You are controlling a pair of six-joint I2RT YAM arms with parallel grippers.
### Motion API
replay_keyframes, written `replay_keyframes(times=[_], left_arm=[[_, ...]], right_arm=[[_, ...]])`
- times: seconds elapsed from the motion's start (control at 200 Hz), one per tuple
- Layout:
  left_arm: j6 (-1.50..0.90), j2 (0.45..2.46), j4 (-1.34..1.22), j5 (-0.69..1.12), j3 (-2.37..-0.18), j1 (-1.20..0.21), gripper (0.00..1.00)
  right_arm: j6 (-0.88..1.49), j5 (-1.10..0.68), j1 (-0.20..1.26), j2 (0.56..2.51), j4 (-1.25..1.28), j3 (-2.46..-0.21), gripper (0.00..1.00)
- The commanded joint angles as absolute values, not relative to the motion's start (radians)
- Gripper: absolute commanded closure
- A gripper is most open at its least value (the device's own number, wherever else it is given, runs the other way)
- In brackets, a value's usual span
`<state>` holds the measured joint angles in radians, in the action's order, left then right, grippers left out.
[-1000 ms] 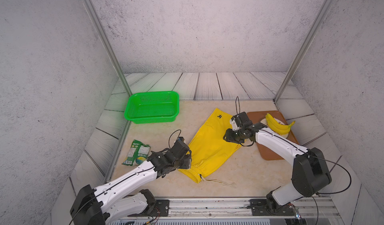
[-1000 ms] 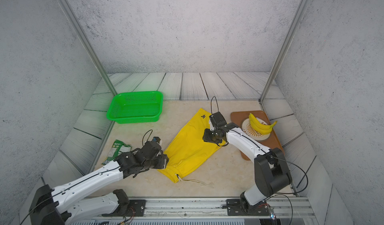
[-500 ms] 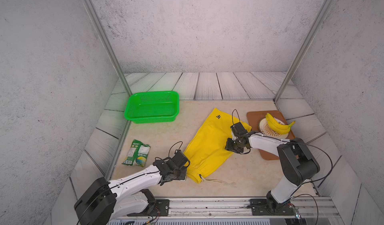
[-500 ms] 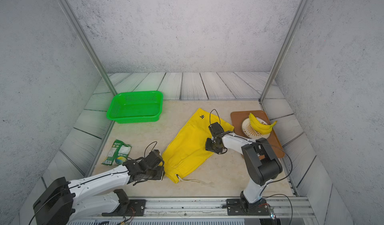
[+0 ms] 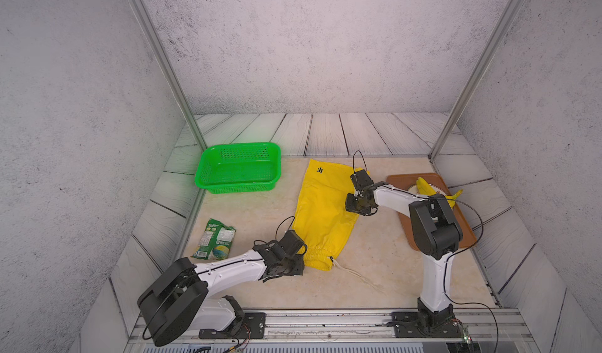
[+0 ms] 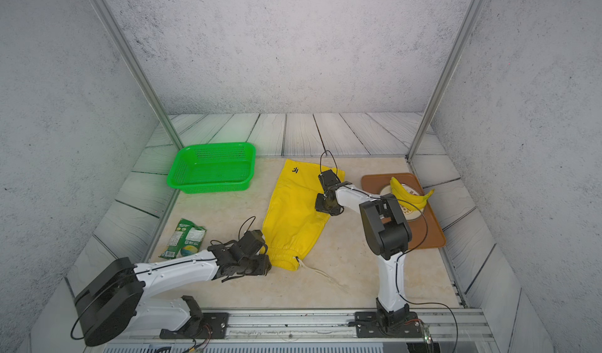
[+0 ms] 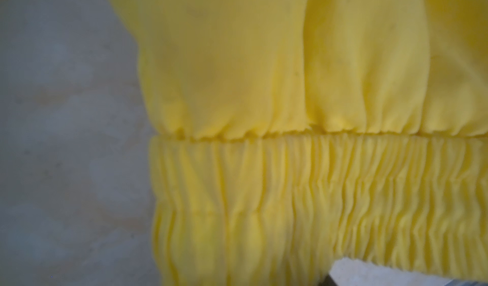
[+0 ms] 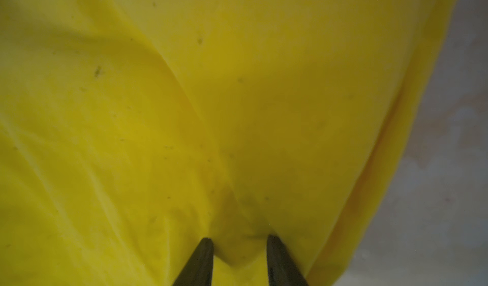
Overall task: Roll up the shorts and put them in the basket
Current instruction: Adjust the shorts at the center of the board, then roll the shorts at the center of the board.
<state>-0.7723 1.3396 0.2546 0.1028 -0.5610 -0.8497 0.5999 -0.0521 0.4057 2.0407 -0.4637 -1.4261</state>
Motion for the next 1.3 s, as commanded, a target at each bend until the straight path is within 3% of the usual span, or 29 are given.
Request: replay_keyframes(times=[0.0,0.205,0.385,0.651,0.871,1.296], left_arm=[[-0.750,1.403,0.245,0.123,-0.616,-0.859,0.56],[-0.755,1.318,0.291,0.095,-0.611,-0.864,0.58],[-0.779,1.068,0.388,0.059,-0.514,-0.868,0.47],[-0.814,0.778,0.434,-0.057,-0.448,-0.855,0.29],[-0.799,0.813,0.428,-0.066,-0.489,-0.830,0.26],[-0.783,0.990,0.261,0.050,-0.517,-0.748,0.20]], right_arm=[[0.548,-0.005,0.398,2.016,-0.587,-1.494,0.61],[0.546,-0.097,0.435,1.789,-0.559,-1.332,0.61],[0.562,-0.147,0.544,1.615,-0.500,-1.138,0.61],[0.661,-0.152,0.749,1.528,-0.389,-0.987,0.63],[0.713,-0.119,0.847,1.564,-0.322,-0.966,0.68],[0.786,0.027,0.861,1.612,-0.323,-0.816,0.78]])
